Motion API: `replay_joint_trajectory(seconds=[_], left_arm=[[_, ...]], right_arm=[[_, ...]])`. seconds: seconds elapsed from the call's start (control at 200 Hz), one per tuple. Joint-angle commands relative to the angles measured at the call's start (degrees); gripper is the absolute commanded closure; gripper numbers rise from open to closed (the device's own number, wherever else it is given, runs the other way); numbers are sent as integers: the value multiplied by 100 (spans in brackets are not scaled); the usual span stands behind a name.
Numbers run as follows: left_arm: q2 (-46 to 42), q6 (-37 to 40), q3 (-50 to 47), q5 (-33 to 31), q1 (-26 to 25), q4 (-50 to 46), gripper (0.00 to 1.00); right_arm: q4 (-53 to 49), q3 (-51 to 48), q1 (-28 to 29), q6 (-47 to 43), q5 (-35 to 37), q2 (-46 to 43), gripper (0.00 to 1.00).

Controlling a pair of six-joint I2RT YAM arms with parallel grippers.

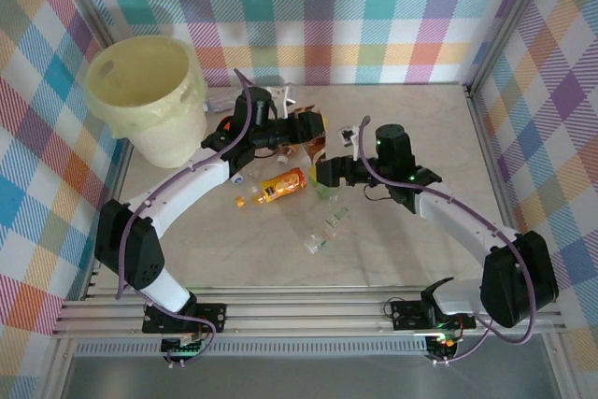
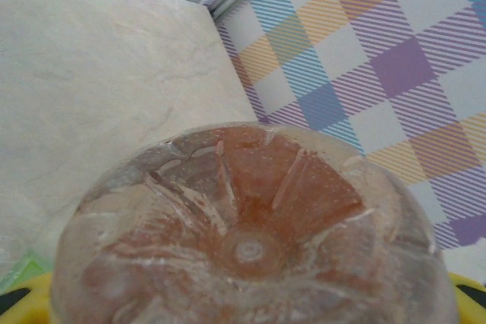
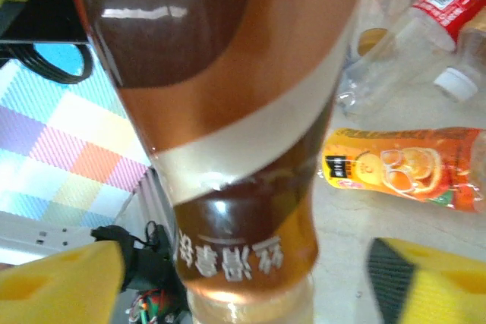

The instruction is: Put the plastic bottles in the bin

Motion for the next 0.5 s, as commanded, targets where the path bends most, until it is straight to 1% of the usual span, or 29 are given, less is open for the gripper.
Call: replay_joint_trajectory(seconds=[0.0, 0.19, 0.275, 0.3, 0.495], left_arm=[[-51, 218, 206, -542, -26, -320, 57], [-190, 512, 329, -1288, -27, -837, 57], [-279, 787, 451, -1747, -20, -1143, 57], [-308, 896, 497, -1894, -23, -1406, 57], [-494, 1605, 871, -2896, -15, -2196, 57]], right_arm=[[-386, 124, 19, -381, 528, -266, 0], [-505, 5, 17, -624, 1169, -540, 0], [-536, -37, 11, -475, 1649, -620, 0], [-531, -44, 14, -445, 1755, -635, 0], [-331, -154, 14, -349, 2257, -675, 0]])
